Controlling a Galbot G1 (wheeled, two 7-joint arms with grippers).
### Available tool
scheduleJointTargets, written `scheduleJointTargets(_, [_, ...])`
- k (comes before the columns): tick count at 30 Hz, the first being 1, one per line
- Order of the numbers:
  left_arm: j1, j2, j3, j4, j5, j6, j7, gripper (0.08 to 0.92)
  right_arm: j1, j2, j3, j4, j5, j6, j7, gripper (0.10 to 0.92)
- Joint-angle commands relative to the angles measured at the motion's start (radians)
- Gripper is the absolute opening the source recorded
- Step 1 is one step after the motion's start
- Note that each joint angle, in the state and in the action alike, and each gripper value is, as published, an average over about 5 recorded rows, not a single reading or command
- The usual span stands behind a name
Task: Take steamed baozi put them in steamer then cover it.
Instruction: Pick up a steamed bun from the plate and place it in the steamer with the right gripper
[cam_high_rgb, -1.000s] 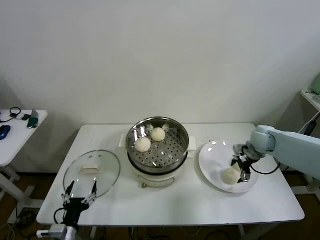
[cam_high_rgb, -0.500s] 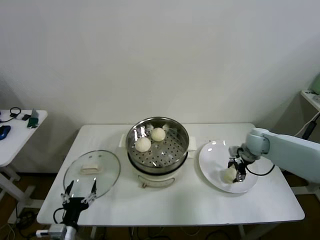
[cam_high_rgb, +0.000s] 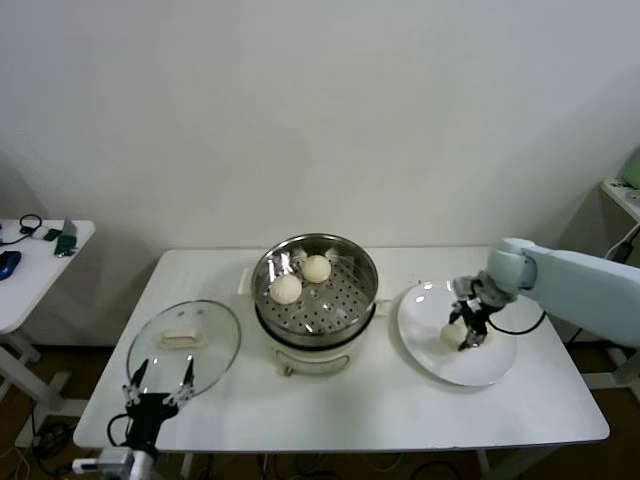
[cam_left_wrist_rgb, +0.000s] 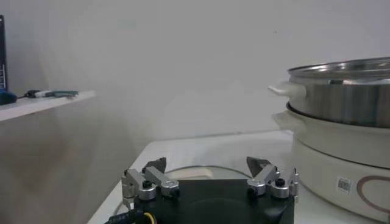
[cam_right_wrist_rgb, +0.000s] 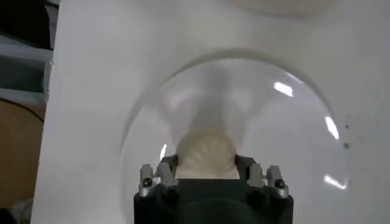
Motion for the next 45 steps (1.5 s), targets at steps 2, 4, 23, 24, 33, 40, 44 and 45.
scheduleJointTargets(2, [-0.003,-0.004,0.003,-0.006,0.005,0.003,0.001,0.823,0.476,0.122,-0.199,0.056,0.041,0.180,-0.049,0.645])
scheduleJointTargets(4, [-0.004,-0.004,0.003,-0.008,0.006,0.004,0.001,0.823,0.544,0.153,-0.183,0.091,0.021,0.228,-0.047,0.645])
scheduleJointTargets(23, [0.013,-0.005,-0.021,-0.054,-0.003,0.009,0.005,0.823,0.472,0.417,-0.042,0.451,-0.199,0.403,0.111,0.645])
scheduleJointTargets(24, [0.015,-0.005,-0.022,-0.057,-0.003,0.010,0.005,0.823,0.450,0.429,-0.045,0.445,-0.210,0.405,0.117,0.645])
scheduleJointTargets(33, [0.027,-0.004,-0.029,-0.064,-0.005,0.006,0.005,0.823,0.279,0.470,-0.079,0.342,-0.358,0.439,0.129,0.645])
scheduleJointTargets(40, [0.034,-0.004,-0.032,-0.055,-0.005,-0.001,0.003,0.823,0.189,0.477,-0.078,0.264,-0.414,0.438,0.128,0.645])
scheduleJointTargets(44, [0.033,-0.005,-0.032,-0.053,-0.005,-0.001,0.003,0.823,0.161,0.482,-0.071,0.228,-0.429,0.444,0.130,0.645])
scheduleJointTargets(45, [0.032,-0.005,-0.032,-0.052,-0.005,-0.001,0.003,0.823,0.157,0.484,-0.070,0.223,-0.432,0.445,0.132,0.645])
